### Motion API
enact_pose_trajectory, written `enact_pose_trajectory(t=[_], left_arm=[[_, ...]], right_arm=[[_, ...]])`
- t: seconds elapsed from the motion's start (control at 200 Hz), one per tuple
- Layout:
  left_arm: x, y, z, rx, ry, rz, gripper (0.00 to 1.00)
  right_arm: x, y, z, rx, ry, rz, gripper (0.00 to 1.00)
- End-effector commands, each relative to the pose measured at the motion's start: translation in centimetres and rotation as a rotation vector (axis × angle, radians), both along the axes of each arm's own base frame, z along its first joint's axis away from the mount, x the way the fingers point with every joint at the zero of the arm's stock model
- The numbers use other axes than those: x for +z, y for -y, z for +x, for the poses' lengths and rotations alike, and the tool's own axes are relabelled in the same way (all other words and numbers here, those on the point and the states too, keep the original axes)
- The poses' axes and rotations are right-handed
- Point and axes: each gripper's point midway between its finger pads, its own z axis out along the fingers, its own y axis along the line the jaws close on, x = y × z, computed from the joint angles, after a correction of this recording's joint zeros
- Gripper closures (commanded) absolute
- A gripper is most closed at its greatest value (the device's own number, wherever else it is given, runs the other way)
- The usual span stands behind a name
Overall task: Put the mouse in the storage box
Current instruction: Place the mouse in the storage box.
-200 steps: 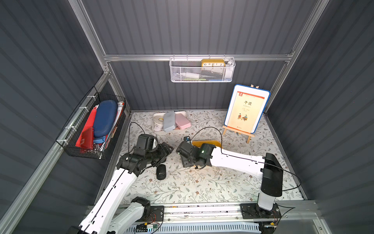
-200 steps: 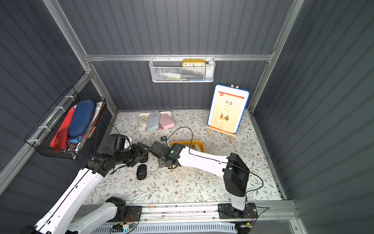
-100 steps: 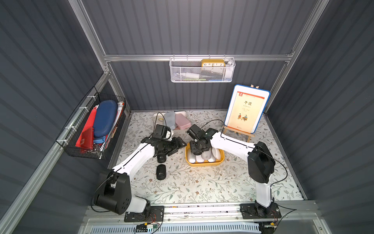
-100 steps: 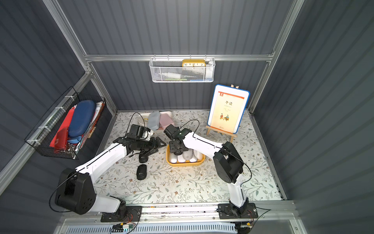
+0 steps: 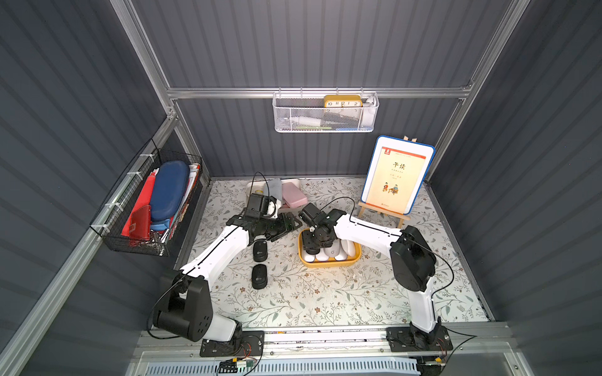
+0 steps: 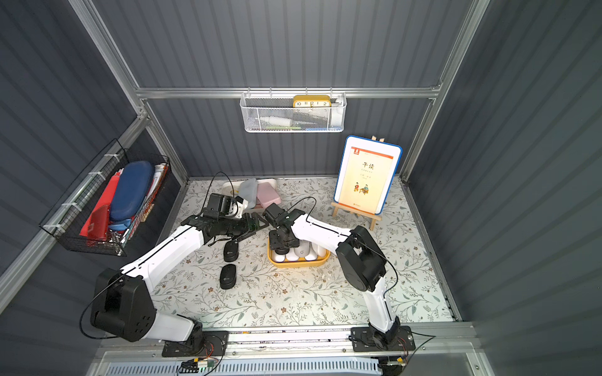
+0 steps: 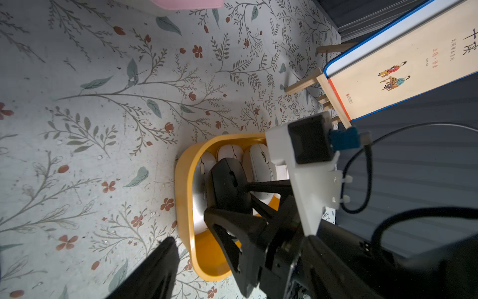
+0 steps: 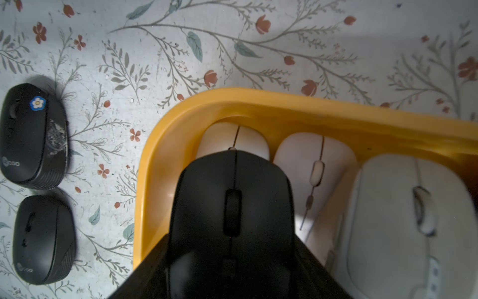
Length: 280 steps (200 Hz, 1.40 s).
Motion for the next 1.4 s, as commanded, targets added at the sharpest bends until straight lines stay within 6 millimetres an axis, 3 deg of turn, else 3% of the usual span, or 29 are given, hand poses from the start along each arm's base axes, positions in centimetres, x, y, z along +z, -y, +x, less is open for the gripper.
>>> enact_pose_trajectory(t=[0.0, 0.215, 0.43, 0.535, 0.645, 0.835, 0.885, 1.016, 1.261, 1.396], left_arm=[[1.1, -0.7, -0.9, -0.009, 0.035, 0.016, 0.21], [2.4, -0.7, -1.4, -0.015, 0.057, -0.006, 0.22], [1.7, -0.9, -2.1, -0.003, 0.01, -0.003, 0.2], [1.0, -1.0, -2.6, 0.014, -0.032, -0.008, 0.2], [1.8, -1.8, -3.2, 0.063, -0.027, -0.003, 0.2], [1.3, -5.7, -4.7, 0.218, -0.099, 0.17, 0.22], [1.1, -6.8, -4.3, 0.261, -0.082, 0.225, 0.22], [-1.3, -9.4, -6.3, 0.31, -0.193, 0.383, 0.25], [-4.0, -13.1, -11.4, 0.289, -0.39, 0.705, 0.25], [-5.1, -14.5, -13.0, 0.264, -0.45, 0.798, 0.23]], right_arm=[[-1.1, -0.1, 0.0, -0.018, -0.014, 0.0, 0.38], [-1.5, -0.5, 0.2, -0.007, -0.023, 0.0, 0.32], [-1.5, -0.5, -0.4, 0.043, -0.041, -0.023, 0.23], [-0.6, -0.2, -0.4, 0.058, -0.019, -0.039, 0.19], [1.3, 0.1, -0.2, 0.048, 0.053, -0.038, 0.18], [5.6, 0.8, -0.4, 0.034, 0.15, -0.017, 0.18], [6.8, 0.9, -0.5, 0.031, 0.181, -0.007, 0.18], [9.4, 1.1, -1.6, 0.043, 0.232, 0.02, 0.19], [10.9, 2.2, -5.9, 0.062, 0.234, 0.189, 0.19], [11.6, 2.5, -8.1, 0.082, 0.22, 0.29, 0.17]])
